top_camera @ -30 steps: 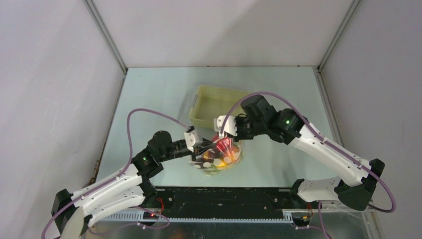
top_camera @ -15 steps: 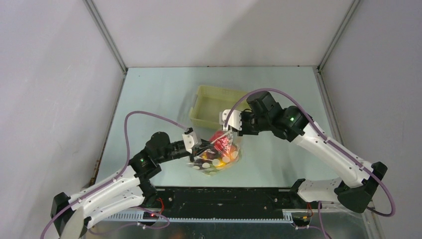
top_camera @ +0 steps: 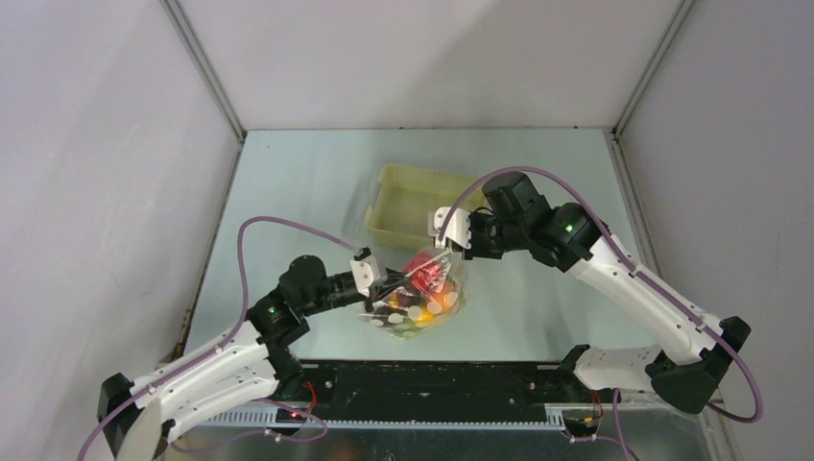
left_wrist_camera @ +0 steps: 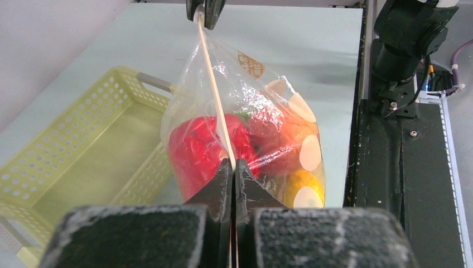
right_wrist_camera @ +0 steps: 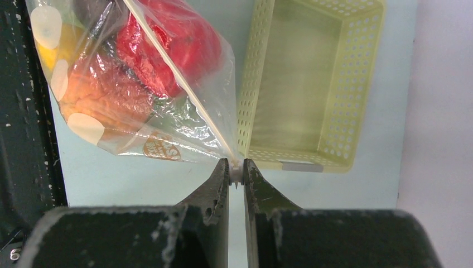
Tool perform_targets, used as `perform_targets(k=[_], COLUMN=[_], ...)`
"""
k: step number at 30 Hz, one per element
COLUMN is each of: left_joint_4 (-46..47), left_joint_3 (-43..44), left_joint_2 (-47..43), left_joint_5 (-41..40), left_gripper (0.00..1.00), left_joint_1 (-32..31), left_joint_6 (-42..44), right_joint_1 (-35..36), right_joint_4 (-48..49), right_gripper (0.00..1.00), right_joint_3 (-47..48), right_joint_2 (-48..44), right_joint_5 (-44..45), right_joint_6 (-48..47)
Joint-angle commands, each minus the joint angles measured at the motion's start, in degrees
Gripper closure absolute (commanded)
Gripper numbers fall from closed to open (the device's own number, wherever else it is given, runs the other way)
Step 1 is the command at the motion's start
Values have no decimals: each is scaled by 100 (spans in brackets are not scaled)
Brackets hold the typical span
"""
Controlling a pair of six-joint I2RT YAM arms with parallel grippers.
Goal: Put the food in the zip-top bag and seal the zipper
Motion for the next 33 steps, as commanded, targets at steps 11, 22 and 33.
perform_targets(k=[11,22,33], left_joint_4=[-32,208,-280], left_joint_3=[45,5,478], left_joint_2=[-496,-470,-127], left_joint_5=[45,-29,-1171], left_gripper=[100,100,100], left_joint_1=[-27,-33,-33], left_joint_6=[-117,-440,-1894], right_joint_1=[-258,-294,-265], right_joint_4=[-53,126,2271], right_gripper=[98,97,1], right_joint_3=[112,-13,-970], right_joint_2=[-391,-569,-1776], right_joint_5=[692,-9,736], right_joint_6=[-38,-21,1363])
